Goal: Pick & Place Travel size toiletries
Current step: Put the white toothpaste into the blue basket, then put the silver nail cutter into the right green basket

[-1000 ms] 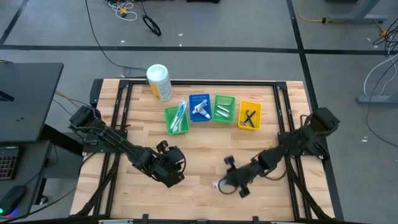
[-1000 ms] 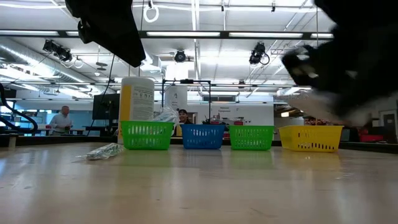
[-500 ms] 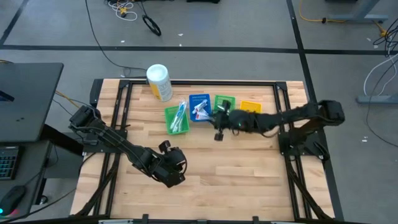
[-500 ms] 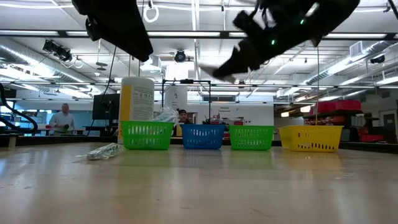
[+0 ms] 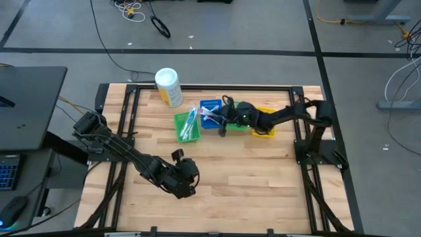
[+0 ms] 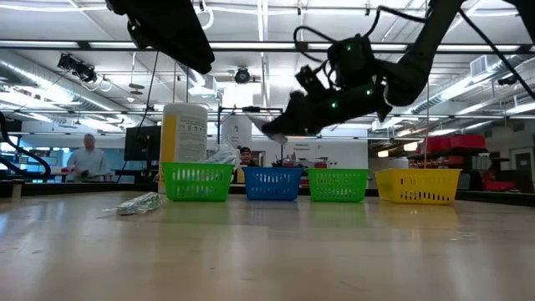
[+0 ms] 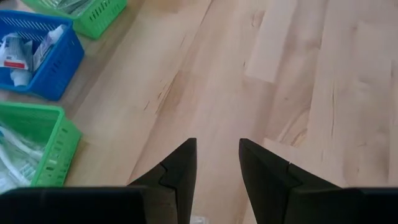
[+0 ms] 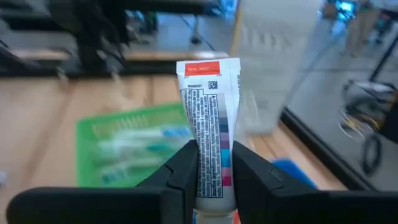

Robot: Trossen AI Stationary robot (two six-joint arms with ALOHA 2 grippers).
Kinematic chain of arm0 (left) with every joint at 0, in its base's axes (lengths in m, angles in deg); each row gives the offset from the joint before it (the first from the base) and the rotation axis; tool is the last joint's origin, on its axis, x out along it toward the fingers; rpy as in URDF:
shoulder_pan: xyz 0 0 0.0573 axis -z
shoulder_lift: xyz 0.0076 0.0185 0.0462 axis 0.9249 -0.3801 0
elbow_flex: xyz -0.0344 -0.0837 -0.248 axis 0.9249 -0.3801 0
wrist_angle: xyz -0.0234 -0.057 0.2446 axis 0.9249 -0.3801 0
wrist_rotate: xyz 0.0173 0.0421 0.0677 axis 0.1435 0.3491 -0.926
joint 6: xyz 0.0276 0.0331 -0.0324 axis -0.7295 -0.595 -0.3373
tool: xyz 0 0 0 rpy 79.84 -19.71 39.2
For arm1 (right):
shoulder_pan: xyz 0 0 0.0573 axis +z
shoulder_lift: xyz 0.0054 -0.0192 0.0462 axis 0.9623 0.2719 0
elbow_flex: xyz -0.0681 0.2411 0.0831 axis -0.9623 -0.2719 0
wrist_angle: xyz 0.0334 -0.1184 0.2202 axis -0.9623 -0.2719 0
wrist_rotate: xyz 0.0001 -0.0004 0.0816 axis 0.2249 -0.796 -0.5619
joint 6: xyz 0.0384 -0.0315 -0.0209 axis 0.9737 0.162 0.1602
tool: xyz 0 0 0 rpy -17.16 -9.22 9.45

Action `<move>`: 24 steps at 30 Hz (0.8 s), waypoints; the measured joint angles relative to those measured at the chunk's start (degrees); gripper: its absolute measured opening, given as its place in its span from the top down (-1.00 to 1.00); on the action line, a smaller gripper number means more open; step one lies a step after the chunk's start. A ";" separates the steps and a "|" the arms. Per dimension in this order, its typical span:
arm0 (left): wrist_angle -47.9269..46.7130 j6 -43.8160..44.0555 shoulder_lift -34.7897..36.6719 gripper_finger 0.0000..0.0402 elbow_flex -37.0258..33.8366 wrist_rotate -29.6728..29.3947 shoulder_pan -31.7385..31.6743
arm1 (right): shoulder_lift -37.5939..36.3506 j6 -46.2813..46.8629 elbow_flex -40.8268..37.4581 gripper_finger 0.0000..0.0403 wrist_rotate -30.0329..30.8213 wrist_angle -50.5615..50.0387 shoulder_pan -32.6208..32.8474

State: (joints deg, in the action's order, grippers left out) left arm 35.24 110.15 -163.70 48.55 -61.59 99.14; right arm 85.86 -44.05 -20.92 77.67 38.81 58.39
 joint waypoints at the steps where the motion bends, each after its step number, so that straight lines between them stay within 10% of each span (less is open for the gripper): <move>1: 0.00 0.13 0.00 0.36 0.00 0.16 0.02 | 0.69 -0.16 0.05 0.56 1.25 -0.60 0.01; 24: 0.45 -4.89 0.00 0.36 0.01 0.65 0.01 | 1.87 2.58 0.27 0.06 7.60 -8.35 -1.23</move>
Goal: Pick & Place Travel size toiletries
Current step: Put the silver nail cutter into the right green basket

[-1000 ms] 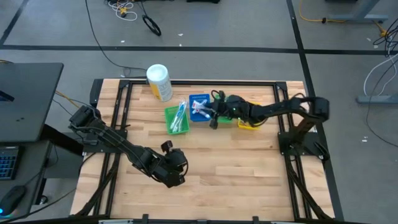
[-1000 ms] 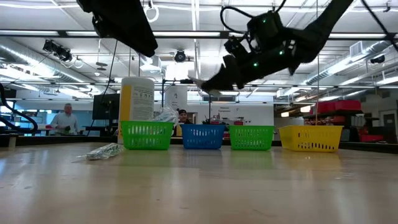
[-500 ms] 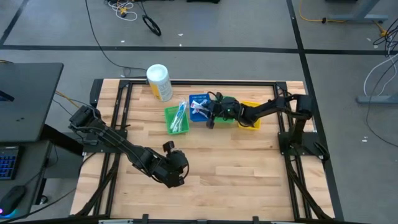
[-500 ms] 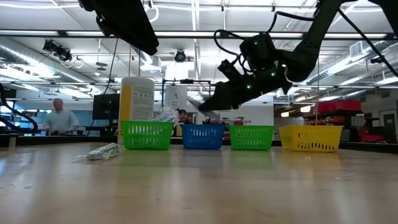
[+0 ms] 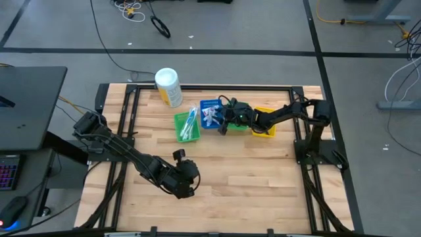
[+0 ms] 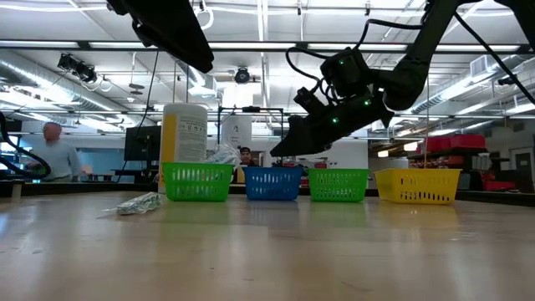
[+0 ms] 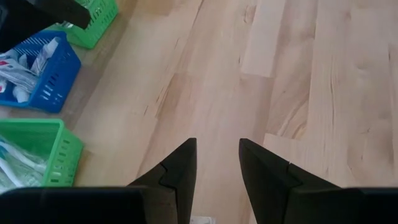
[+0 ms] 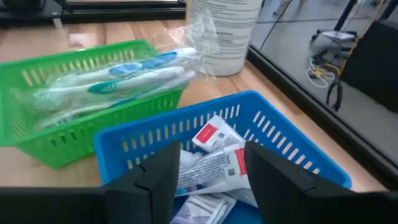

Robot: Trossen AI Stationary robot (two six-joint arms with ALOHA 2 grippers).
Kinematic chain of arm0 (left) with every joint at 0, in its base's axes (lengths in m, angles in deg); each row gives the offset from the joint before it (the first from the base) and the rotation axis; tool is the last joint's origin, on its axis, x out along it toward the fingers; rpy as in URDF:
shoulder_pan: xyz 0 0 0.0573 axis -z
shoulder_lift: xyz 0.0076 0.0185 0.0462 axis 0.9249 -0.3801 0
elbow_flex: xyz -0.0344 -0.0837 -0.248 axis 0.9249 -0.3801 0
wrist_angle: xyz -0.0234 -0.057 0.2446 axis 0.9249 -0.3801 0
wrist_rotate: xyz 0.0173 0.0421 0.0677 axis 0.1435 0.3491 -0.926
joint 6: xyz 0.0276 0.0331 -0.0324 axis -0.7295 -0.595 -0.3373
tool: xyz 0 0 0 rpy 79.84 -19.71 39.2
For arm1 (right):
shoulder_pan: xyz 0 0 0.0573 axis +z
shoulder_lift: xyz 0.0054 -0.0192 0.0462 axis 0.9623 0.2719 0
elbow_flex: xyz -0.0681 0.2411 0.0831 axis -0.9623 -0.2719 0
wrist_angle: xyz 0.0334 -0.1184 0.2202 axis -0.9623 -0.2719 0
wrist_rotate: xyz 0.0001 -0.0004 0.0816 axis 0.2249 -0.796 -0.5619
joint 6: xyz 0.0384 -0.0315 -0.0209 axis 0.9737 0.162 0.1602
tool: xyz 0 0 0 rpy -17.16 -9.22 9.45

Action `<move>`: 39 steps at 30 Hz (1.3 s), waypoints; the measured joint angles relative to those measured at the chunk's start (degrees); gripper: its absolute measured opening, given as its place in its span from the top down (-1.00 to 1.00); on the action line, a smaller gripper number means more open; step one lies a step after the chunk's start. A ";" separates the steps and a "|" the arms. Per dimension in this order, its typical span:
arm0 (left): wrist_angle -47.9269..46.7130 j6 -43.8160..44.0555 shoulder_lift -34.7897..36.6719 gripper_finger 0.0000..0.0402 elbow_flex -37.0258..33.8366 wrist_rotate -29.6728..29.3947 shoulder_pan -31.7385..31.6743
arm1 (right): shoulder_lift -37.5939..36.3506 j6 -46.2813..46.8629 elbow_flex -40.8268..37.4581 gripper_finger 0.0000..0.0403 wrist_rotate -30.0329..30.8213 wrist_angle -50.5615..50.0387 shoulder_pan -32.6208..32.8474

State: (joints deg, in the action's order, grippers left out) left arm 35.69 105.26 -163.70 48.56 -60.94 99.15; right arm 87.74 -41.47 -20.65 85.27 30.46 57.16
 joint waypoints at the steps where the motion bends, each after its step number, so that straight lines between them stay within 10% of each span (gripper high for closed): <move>1: -0.01 0.00 0.00 0.36 -0.01 0.00 0.00 | 0.00 0.70 0.00 0.05 0.00 0.00 0.00; 15: -2.33 6.54 -0.04 0.36 -0.01 3.01 0.01 | -10.23 0.76 0.01 0.05 -2.60 -11.59 10.61; 31: -3.90 42.49 -0.11 0.36 -12.02 4.87 -3.36 | -13.68 -10.84 -0.04 0.05 7.21 -26.58 24.29; 39: -0.81 41.11 -0.11 0.30 -16.75 11.61 -7.78 | -13.68 -11.16 -0.04 0.05 6.64 -24.28 24.16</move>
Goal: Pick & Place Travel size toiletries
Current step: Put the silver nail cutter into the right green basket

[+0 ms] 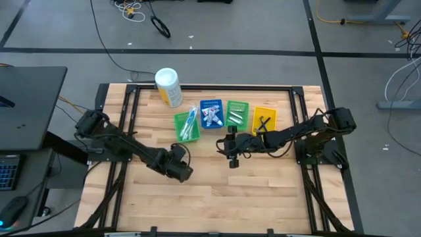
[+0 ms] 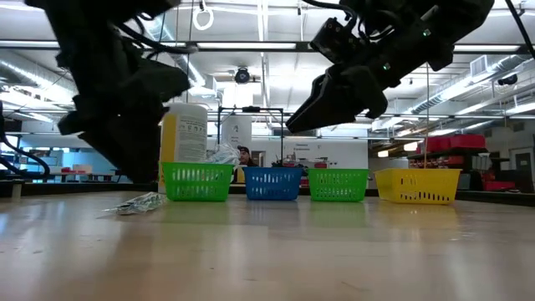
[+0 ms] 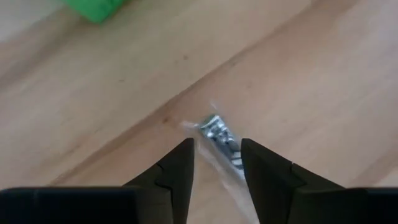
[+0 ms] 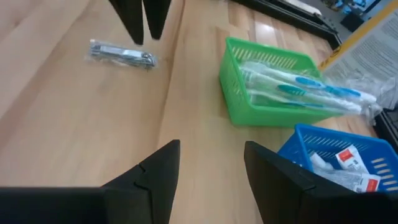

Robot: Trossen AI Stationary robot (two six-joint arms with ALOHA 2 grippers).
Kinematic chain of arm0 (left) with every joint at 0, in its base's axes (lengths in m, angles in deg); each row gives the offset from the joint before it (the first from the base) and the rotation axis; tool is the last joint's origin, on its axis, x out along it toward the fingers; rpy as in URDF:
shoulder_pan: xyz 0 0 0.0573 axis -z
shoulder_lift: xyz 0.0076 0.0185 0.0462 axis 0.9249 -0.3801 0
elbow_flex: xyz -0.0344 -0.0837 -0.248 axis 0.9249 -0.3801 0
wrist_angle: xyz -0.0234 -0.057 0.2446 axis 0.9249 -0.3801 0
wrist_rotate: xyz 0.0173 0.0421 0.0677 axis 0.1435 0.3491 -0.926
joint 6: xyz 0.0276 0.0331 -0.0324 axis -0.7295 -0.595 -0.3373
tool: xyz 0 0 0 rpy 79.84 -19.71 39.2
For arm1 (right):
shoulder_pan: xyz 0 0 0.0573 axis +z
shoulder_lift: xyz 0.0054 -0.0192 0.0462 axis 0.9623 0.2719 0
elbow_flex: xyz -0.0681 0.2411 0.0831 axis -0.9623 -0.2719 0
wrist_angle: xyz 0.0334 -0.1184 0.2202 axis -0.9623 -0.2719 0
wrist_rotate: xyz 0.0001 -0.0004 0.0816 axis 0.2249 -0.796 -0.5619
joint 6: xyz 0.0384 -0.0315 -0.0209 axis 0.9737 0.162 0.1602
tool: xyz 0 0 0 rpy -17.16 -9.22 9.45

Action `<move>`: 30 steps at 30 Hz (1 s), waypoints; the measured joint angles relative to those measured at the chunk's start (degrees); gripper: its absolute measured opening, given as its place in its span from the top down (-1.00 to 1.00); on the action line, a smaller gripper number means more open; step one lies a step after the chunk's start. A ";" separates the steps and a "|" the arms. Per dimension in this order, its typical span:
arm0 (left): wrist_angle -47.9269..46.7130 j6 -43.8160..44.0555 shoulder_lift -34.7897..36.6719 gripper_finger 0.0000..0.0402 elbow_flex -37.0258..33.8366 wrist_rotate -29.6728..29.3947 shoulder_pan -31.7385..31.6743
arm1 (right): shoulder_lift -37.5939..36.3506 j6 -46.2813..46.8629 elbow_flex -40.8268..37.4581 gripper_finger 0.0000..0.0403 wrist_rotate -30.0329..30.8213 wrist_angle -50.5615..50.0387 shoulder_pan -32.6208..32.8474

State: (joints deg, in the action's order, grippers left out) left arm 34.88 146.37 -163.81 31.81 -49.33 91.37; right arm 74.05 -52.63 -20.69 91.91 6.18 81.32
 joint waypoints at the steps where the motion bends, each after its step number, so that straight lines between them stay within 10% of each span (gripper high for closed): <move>1: 0.66 -0.95 0.00 0.27 -0.05 1.09 -0.58 | 0.00 0.00 0.00 0.05 -0.04 0.29 0.02; 30: 4.62 6.68 -5.83 0.04 0.11 3.60 -2.33 | 0.02 -4.47 0.00 0.05 -0.17 1.14 0.02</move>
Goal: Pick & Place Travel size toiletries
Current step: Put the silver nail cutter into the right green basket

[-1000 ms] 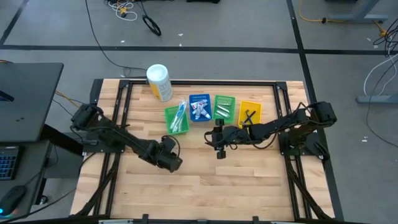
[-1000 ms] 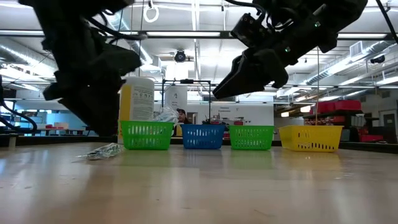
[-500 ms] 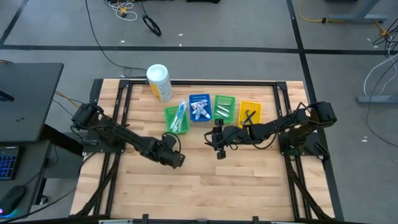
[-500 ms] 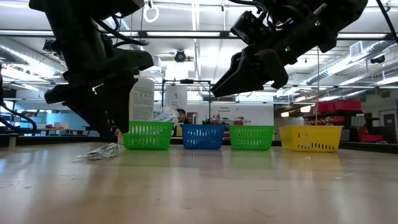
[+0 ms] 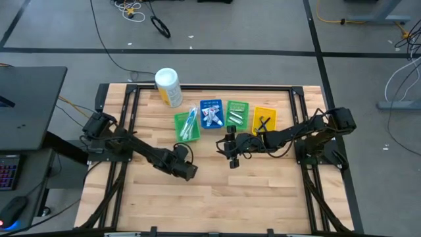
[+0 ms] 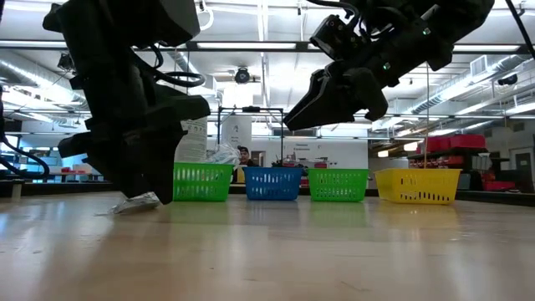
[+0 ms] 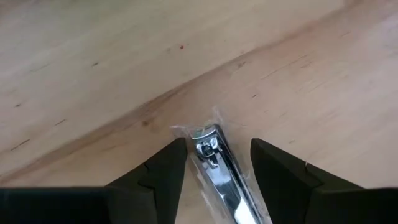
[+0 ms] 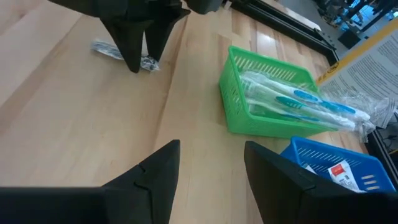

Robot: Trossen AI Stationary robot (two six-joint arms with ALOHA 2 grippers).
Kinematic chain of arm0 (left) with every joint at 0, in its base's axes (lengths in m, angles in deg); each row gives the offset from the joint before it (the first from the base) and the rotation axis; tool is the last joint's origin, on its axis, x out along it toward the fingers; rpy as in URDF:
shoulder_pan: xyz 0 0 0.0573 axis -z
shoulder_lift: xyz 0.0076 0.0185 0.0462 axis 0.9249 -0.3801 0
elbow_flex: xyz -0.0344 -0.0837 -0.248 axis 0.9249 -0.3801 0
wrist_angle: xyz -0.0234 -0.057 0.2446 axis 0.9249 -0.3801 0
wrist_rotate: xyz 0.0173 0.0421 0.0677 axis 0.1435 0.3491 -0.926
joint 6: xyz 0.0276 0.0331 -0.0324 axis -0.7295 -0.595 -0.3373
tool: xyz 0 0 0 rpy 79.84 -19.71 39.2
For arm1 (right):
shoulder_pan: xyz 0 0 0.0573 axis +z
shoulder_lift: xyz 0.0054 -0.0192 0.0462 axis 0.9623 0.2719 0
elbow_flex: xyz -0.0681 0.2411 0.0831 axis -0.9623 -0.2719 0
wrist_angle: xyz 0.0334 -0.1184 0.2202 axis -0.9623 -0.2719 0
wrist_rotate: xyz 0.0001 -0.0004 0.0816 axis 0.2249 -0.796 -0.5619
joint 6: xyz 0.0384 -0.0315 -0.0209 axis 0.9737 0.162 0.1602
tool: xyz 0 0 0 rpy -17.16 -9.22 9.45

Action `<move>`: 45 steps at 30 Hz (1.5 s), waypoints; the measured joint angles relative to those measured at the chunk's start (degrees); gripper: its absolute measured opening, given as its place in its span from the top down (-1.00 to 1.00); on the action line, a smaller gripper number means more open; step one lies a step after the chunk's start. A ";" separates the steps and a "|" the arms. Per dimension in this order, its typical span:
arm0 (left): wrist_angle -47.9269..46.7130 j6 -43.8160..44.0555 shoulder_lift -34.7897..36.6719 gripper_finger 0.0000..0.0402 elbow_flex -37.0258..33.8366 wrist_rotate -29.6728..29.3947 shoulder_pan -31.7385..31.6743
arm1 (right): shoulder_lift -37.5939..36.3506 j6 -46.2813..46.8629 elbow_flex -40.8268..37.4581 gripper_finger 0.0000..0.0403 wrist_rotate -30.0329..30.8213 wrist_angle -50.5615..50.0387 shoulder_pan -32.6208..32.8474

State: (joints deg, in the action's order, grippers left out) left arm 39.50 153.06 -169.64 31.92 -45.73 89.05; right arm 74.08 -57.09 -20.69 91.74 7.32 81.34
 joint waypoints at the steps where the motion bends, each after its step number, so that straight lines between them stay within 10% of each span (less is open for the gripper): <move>1: 0.02 -0.27 0.03 0.04 0.04 0.19 0.00 | 0.00 0.01 0.00 0.05 0.00 0.14 0.00; 16: 0.06 -1.33 -0.14 0.63 -0.17 -4.39 -0.82 | 0.00 0.01 0.00 0.05 0.17 0.27 0.09; 22: 6.10 -4.07 -0.16 0.69 0.20 -10.39 -1.78 | -3.71 -0.86 0.00 0.05 9.85 -8.26 3.12; 34: 23.18 -34.68 -0.16 0.71 11.10 -14.98 -12.83 | -16.29 32.40 -1.04 0.05 14.43 -48.47 6.21; 45: 37.02 -57.36 -3.01 0.64 17.03 -4.87 -26.61 | -17.49 36.09 -10.91 0.05 16.05 -36.88 5.65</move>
State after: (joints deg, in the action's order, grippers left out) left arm 76.52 95.69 -172.65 48.94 -50.59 62.44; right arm 56.59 -21.01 -31.60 107.79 -29.56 86.99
